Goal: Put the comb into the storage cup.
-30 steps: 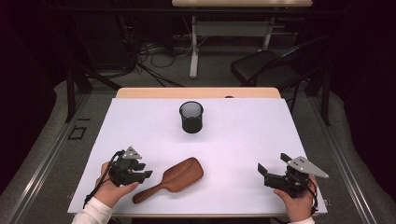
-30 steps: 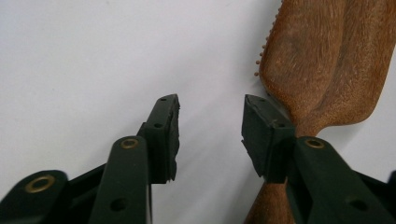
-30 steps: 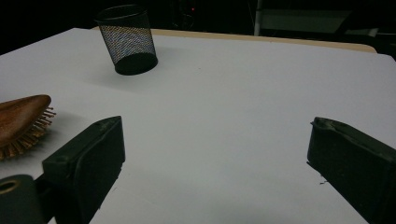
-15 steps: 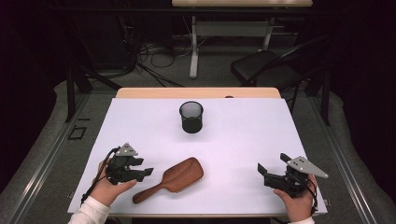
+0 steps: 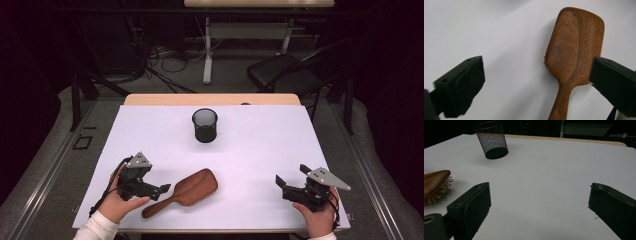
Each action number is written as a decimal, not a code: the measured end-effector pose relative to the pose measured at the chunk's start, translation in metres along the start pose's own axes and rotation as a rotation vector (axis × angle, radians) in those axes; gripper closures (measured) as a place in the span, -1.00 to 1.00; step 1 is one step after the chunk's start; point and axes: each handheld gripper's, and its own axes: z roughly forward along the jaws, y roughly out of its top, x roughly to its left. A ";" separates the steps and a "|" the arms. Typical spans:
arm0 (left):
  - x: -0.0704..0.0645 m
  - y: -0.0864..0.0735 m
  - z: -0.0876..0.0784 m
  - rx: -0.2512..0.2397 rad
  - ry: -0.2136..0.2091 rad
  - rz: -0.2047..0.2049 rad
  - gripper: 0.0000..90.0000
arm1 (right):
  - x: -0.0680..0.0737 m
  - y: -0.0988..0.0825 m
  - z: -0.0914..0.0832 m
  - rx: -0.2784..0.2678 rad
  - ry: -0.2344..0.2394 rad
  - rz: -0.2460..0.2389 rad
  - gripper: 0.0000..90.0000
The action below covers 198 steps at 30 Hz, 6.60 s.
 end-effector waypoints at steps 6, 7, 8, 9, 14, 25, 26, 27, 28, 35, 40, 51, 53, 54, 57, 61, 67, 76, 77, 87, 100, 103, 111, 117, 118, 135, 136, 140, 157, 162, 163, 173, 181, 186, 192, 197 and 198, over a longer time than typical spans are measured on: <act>-0.004 0.002 -0.003 -0.028 0.000 0.020 -1.00 | 0.000 0.000 0.000 0.000 -0.001 -0.001 -0.91; -0.005 0.003 -0.004 -0.031 -0.004 0.019 -1.00 | 0.000 0.000 0.000 0.001 -0.001 -0.003 -0.91; -0.007 0.004 -0.006 -0.036 0.003 0.041 -1.00 | 0.000 0.000 0.000 0.001 -0.002 -0.003 -0.91; -0.008 0.004 -0.007 -0.036 0.008 0.048 -1.00 | 0.000 0.000 0.000 0.001 -0.002 -0.002 -0.91; -0.013 0.006 -0.011 -0.037 0.015 0.083 -1.00 | 0.000 0.000 0.000 0.001 -0.001 -0.001 -0.91; -0.026 0.006 -0.010 0.025 0.032 0.159 -1.00 | 0.001 0.000 0.000 0.002 -0.003 -0.008 -0.91; -0.027 0.005 -0.010 0.036 0.032 0.165 -1.00 | 0.000 0.000 0.000 0.002 -0.002 -0.007 -0.91; -0.028 0.005 -0.009 0.038 0.031 0.166 -1.00 | 0.000 0.000 0.000 0.002 -0.003 -0.009 -0.91; -0.028 0.005 -0.008 0.043 0.028 0.170 -1.00 | 0.001 0.000 0.000 0.003 -0.002 -0.006 -0.91; -0.035 0.003 0.000 0.088 0.036 0.201 -1.00 | 0.001 0.000 0.000 0.005 0.000 -0.010 -0.91; -0.038 0.000 0.008 0.130 0.045 0.229 -1.00 | 0.001 0.000 0.000 0.003 0.000 -0.010 -0.91; -0.038 -0.002 0.026 0.197 0.020 0.222 -1.00 | 0.001 0.000 -0.001 0.002 0.001 -0.012 -0.91; -0.038 -0.003 0.029 0.208 0.016 0.222 -1.00 | 0.001 0.000 -0.001 0.003 0.001 -0.011 -0.91; -0.037 -0.003 0.030 0.218 0.012 0.224 -1.00 | 0.001 0.000 -0.001 0.002 0.002 -0.011 -0.91; -0.036 -0.005 0.033 0.242 0.005 0.219 -1.00 | 0.001 0.000 -0.001 0.002 0.002 -0.014 -0.91; -0.036 -0.006 0.035 0.260 -0.006 0.216 -1.00 | 0.001 0.000 -0.001 0.003 0.003 -0.011 -0.91; -0.035 -0.007 0.038 0.278 -0.012 0.225 -0.99 | 0.001 0.000 -0.001 0.005 0.003 -0.012 -0.91; -0.038 -0.008 0.046 0.318 -0.001 0.248 -0.91 | 0.001 0.000 -0.001 0.003 0.004 -0.012 -0.91; -0.038 -0.008 0.047 0.325 -0.002 0.254 -0.88 | 0.001 0.000 -0.001 0.003 0.004 -0.011 -0.91; -0.039 -0.007 0.052 0.362 -0.011 0.278 -0.55 | 0.001 0.000 -0.001 0.007 0.004 -0.012 -0.91; -0.044 -0.008 0.060 0.409 -0.027 0.325 -0.07 | 0.001 0.000 0.000 0.006 0.005 -0.013 -0.91; -0.044 -0.007 0.061 0.411 -0.023 0.324 -0.05 | 0.001 0.000 0.000 0.007 0.007 -0.013 -0.91; -0.043 -0.006 0.062 0.413 -0.030 0.317 0.06 | 0.001 0.000 0.000 0.008 0.007 -0.008 -0.91; -0.043 -0.005 0.063 0.420 -0.040 0.310 0.13 | 0.001 0.000 0.000 0.008 0.008 -0.011 -0.91; -0.043 -0.005 0.063 0.424 -0.043 0.311 0.13 | 0.001 0.000 0.000 0.008 0.009 -0.010 -0.91; -0.043 -0.005 0.062 0.442 -0.058 0.278 0.40 | 0.001 0.000 0.000 0.007 0.010 -0.011 -0.90; -0.042 -0.005 0.061 0.441 -0.061 0.279 0.42 | 0.001 0.000 0.000 0.007 0.010 -0.011 -0.90; -0.042 -0.004 0.060 0.455 -0.065 0.288 0.53 | 0.001 0.000 0.000 0.015 0.011 -0.013 -0.90; -0.042 -0.005 0.059 0.469 -0.060 0.281 0.60 | 0.001 0.000 0.001 0.012 0.010 -0.015 -0.90; -0.041 -0.006 0.059 0.461 -0.067 0.277 0.60 | 0.001 0.000 0.000 0.016 0.010 -0.015 -0.90; -0.041 -0.006 0.059 0.460 -0.068 0.277 0.60 | 0.001 0.000 0.000 0.015 0.010 -0.015 -0.90; -0.039 -0.007 0.058 0.446 -0.077 0.252 0.60 | 0.001 0.000 0.001 0.013 0.009 -0.014 -0.89; -0.038 -0.008 0.057 0.425 -0.089 0.232 0.61 | 0.001 0.000 0.001 0.014 0.010 -0.014 -0.89; -0.037 -0.009 0.054 0.397 -0.085 0.215 0.61 | 0.001 -0.001 0.001 0.013 0.009 -0.015 -0.89; -0.035 -0.008 0.050 0.370 -0.076 0.195 0.60 | 0.001 -0.001 0.001 0.014 0.010 -0.014 -0.89; -0.031 -0.007 0.047 0.347 -0.076 0.170 0.61 | 0.001 -0.001 0.001 0.015 0.009 -0.013 -0.89; -0.031 -0.006 0.045 0.332 -0.079 0.163 0.61 | 0.001 -0.001 0.001 0.013 0.010 -0.013 -0.89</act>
